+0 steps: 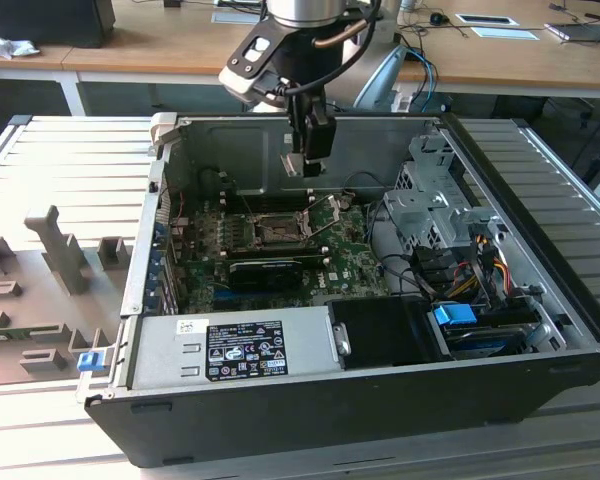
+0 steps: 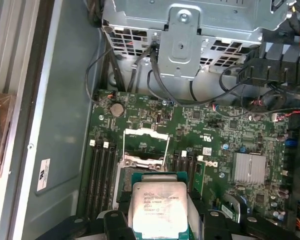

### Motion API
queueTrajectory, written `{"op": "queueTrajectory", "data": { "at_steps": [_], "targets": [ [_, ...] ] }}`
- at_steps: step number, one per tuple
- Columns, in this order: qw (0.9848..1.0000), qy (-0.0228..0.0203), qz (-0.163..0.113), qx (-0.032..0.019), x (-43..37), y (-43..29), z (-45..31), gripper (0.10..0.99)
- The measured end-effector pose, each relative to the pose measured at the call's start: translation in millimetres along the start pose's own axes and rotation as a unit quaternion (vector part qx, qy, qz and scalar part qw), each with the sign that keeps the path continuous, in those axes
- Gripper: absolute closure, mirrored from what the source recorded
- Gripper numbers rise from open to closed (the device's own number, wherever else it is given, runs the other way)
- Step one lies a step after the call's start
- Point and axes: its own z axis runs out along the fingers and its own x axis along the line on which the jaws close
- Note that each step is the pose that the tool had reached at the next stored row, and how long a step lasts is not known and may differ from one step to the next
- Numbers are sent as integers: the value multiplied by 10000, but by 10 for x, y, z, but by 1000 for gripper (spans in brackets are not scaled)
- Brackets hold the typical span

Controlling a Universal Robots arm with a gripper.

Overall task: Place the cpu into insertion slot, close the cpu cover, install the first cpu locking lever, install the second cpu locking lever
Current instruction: 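Place the cpu into insertion slot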

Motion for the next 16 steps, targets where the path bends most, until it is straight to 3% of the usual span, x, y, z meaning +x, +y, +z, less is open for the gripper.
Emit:
{"op": "queueTrajectory", "data": {
  "at_steps": [5, 16],
  "targets": [
    [9990, -39, 440, -8, -1, -1, 16, 561],
    [9983, -50, 585, -8, -1, -7, 56, 561]
  ]
}}
